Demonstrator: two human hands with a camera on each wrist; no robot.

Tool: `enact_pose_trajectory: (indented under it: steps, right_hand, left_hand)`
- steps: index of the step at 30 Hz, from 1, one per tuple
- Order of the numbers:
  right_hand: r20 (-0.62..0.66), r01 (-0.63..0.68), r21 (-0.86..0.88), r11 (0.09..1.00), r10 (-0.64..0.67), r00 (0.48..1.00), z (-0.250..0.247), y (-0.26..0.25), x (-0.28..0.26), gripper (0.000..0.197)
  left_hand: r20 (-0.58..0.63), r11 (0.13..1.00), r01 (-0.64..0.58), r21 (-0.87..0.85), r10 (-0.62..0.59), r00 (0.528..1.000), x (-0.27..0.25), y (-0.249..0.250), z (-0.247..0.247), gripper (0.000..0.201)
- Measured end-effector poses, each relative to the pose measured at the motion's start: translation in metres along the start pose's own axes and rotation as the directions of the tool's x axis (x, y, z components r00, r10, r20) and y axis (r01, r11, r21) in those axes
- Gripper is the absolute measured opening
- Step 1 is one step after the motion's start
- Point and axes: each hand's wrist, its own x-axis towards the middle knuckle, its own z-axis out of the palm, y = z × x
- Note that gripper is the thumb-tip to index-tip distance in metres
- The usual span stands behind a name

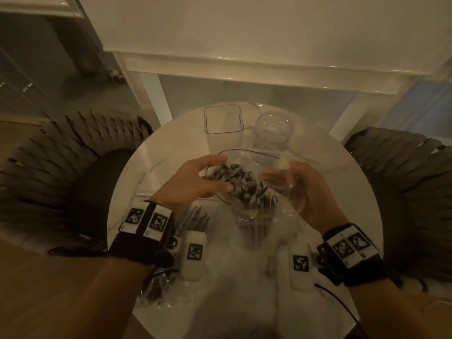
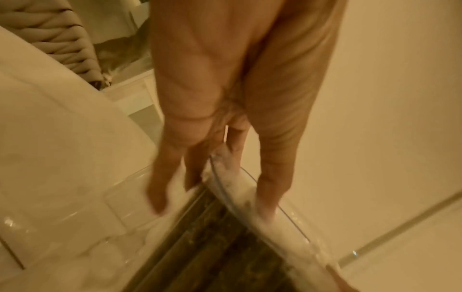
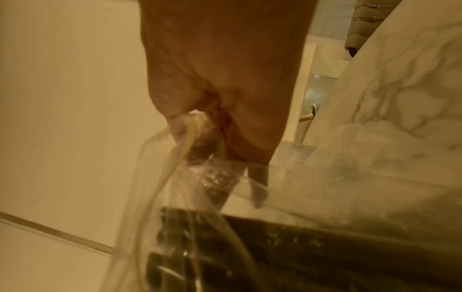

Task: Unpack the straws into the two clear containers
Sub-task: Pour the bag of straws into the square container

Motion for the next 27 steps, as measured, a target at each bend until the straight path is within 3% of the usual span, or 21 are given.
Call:
enact_pose_trajectory:
  steps: [4,7,9,11,14,16,18,19,22,24,27]
  right_hand:
    - [-0.160,0.100,-0.105,0.989,-0.116,0.980,-0.011,-0.002,-0.003,0.041]
    - [-0.295,0.031,-0.354,0.935,-0.143,0.945,-0.017,0.002,-0.005,0.037]
    - [-0.367,-0.106,-0.581,0.807,-0.144,0.919,-0.018,0.010,-0.004,0.039]
    - [-0.401,-0.178,-0.657,0.732,-0.139,0.906,-0.017,0.015,-0.004,0.037]
    - [-0.404,-0.217,-0.544,0.811,-0.026,0.915,-0.014,0.019,-0.003,0.033]
    - [-0.344,-0.224,-0.427,0.876,0.072,0.936,-0.009,0.021,-0.001,0.032]
    - [-0.271,-0.248,-0.316,0.916,0.163,0.949,-0.004,0.017,0.001,0.034]
    - [-0.223,-0.244,-0.293,0.924,0.182,0.958,-0.004,0.014,0.000,0.037]
    - [-0.098,-0.093,-0.277,0.956,0.068,0.993,-0.019,0.002,0.001,0.048]
    - [-0.083,0.021,-0.317,0.948,-0.049,0.995,-0.031,-0.005,0.000,0.045]
    - [0.043,0.078,-0.415,0.907,-0.066,0.997,-0.024,-0.002,0.000,0.044]
  left_hand:
    - [0.039,0.978,-0.108,-0.178,0.117,0.992,0.000,-0.004,0.007,0.077]
    - [0.060,0.974,-0.087,-0.208,0.102,0.993,0.001,-0.013,0.011,0.090]
    - [0.072,0.997,-0.059,-0.058,0.063,0.995,0.004,-0.022,0.014,0.098]
    - [0.079,0.986,-0.036,0.164,0.024,0.997,0.008,-0.031,0.017,0.111]
    - [0.134,0.929,-0.025,0.369,-0.027,0.991,0.014,-0.045,0.024,0.136]
    - [0.161,0.905,-0.114,0.409,0.051,0.986,0.019,-0.053,0.033,0.139]
    - [0.160,0.938,-0.201,0.282,0.160,0.974,0.025,-0.061,0.040,0.124]
    - [0.099,0.958,-0.198,0.206,0.181,0.978,0.028,-0.065,0.041,0.105]
    - [-0.099,0.988,-0.153,-0.013,0.151,0.984,0.029,-0.055,0.035,0.056]
    - [-0.136,0.971,-0.135,-0.197,0.109,0.985,0.029,-0.047,0.028,0.045]
    - [-0.065,0.932,-0.129,-0.338,0.114,0.991,0.025,-0.024,0.025,0.048]
